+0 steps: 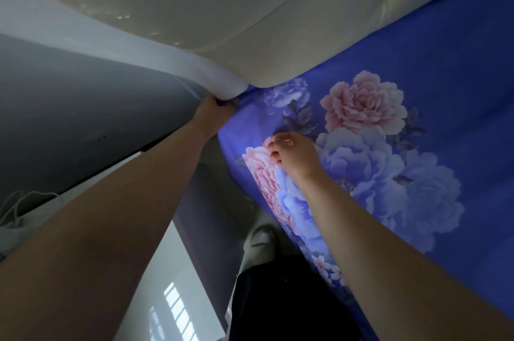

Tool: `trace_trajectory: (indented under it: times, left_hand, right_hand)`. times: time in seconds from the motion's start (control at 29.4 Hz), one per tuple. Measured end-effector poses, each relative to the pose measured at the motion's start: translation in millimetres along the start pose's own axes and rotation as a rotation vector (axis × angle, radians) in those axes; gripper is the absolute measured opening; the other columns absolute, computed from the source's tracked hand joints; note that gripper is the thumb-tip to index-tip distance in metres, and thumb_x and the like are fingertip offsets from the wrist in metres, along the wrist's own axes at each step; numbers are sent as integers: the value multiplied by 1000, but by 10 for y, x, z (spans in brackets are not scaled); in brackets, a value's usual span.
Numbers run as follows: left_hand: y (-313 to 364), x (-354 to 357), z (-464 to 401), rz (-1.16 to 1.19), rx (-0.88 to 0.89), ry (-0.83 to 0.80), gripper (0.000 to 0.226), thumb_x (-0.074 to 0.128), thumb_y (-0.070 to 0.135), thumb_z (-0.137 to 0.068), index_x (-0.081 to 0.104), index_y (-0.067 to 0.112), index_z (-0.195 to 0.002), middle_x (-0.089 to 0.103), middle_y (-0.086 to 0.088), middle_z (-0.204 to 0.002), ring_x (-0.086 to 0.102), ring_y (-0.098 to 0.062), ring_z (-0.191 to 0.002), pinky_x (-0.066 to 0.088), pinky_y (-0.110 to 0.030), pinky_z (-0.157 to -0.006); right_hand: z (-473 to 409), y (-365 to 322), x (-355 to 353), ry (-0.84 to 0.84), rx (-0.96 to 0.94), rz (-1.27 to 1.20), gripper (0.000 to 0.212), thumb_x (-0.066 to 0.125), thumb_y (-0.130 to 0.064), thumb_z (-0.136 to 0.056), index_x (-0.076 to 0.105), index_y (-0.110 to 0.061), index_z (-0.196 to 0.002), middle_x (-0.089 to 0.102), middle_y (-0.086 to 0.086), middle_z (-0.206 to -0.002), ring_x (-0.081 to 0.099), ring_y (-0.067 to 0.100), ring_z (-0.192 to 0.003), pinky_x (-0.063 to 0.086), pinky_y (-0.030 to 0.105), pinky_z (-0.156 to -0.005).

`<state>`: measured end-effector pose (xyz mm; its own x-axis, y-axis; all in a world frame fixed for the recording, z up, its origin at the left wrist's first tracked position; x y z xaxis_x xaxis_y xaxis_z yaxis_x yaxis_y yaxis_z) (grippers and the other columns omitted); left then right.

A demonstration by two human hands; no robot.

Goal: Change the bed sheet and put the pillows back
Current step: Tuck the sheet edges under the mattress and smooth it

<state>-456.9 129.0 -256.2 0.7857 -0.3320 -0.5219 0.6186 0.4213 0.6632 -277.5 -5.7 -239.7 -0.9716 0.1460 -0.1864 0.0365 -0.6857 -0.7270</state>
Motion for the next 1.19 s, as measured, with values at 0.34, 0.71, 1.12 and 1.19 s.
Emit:
trace_trajectory:
  times: [0.34,0.71,1.12,1.19]
  left_hand:
    - [-155,-585,-102,-68,-68,370,19,66,23,-78,68,9,-91,69,-17,-97,63,-30,-96,45,-31,-76]
    - [-557,273,326,529,-181,297,38,46,23,-98,48,5,-131,51,-20,-132,53,-30,-116,40,-43,-105]
    - [-512,1245,1016,1260,-541,12,30,37,33,-102,59,14,-91,55,-3,-79,51,-11,-73,45,-22,-79]
    - [-418,1218,1096,1199,-524,-6,29,44,35,-99,61,12,-100,58,-2,-77,54,-10,-70,48,-20,-71]
  right_hand:
    - [10,-319,-63,140,-371,498,22,48,-6,-92,67,-6,-104,67,14,-107,59,27,-100,41,30,-87]
    - [-351,-421,610,-204,-720,1451,58,59,-41,-85,39,-41,-139,6,-9,-160,-2,25,-147,3,64,-111]
    - [-526,-636,555,-36,-669,1417,78,57,-46,-79,31,-13,-144,40,8,-142,32,27,-134,10,54,-113]
    - [-412,-661,394,1,-657,1291,73,54,-46,-80,32,-17,-144,41,5,-143,33,24,-135,14,52,-112]
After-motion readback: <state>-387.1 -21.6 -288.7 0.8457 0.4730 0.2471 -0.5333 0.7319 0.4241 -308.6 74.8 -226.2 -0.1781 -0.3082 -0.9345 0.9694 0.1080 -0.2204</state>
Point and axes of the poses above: each hand's wrist, its own z-axis away from the middle knuckle, its own x-axis out of the palm, y = z × x, the point moved 10 cm from there along -z, towards the middle knuckle
